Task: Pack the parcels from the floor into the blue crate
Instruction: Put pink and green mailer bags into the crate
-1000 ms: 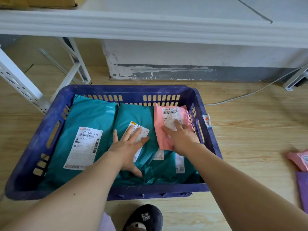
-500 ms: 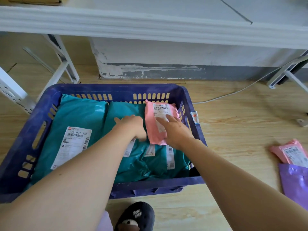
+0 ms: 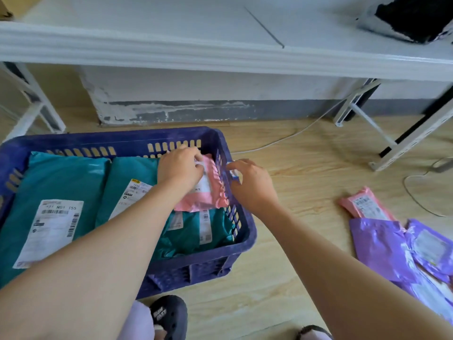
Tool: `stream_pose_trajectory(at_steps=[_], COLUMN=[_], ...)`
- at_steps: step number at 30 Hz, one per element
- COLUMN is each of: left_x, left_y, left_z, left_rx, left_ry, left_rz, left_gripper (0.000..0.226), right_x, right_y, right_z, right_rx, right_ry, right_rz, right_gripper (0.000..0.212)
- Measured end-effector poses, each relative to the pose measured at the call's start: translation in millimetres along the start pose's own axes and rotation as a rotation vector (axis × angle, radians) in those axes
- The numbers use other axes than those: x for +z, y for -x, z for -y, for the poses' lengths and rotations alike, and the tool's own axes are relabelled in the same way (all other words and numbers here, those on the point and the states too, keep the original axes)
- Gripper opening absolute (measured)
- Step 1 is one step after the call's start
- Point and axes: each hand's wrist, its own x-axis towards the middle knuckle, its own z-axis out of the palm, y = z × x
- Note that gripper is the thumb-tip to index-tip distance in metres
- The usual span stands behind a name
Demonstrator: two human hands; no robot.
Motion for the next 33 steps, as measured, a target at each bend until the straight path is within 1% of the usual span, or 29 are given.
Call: stream_pose_trajectory(at_steps=[3, 7, 9, 13, 18, 21, 26, 28, 30, 33], left_x=[5.9, 15.5, 23.1, 44.8, 81.5, 107.2, 150.8, 166.9, 183.7, 212.1], left_y=[1.4, 8.8, 13.5, 26.1, 50.6, 69.2, 105.2, 118.7, 133.4, 156.8], left_z=[-35.7, -89.1, -117.5, -163.8, -221.0, -254.0, -294.5, -301.7, -306.5, -306.9], left_rx=[0.095, 0.284, 0.373, 0.474, 0.506, 0.573, 0.647, 0.643, 0.595, 0.525], left_ry=[0.054, 0.07, 0.064, 0.076, 0.123, 0.11, 0.108, 0.091, 0.115, 0.154], left_rz=[-0.06, -0.081, -0.063, -0.008, 0.14, 0.262, 0.464, 0.528, 0.599, 0.709], left_gripper=[0.019, 0.02, 0.021, 0.021, 0.022, 0.024, 0.031, 0.034, 0.037, 0.037], right_x=[-20.1, -49.3, -66.2, -93.0, -119.9, -134.6, -138.5, -126.9, -106.5, -62.3], right_y=[18.0, 35.5, 43.0, 56.4, 92.2, 119.3, 170.5, 195.2, 222.2, 255.3], right_z=[-24.1, -60.9, -80.5, -116.4, -175.5, -213.0, -273.6, -293.0, -309.3, -330.2], right_rx=[0.047, 0.145, 0.214, 0.307, 0.454, 0.586, 0.791, 0.87, 0.937, 1.063], right_ry=[-0.001, 0.028, 0.033, -0.01, -0.036, -0.039, -0.092, -0.104, -0.111, -0.131], right_rz=[-0.043, -0.079, -0.094, -0.137, -0.198, -0.251, -0.292, -0.28, -0.243, -0.093], right_gripper=[0.041, 0.042, 0.04, 0.036, 0.032, 0.027, 0.029, 0.032, 0.034, 0.036])
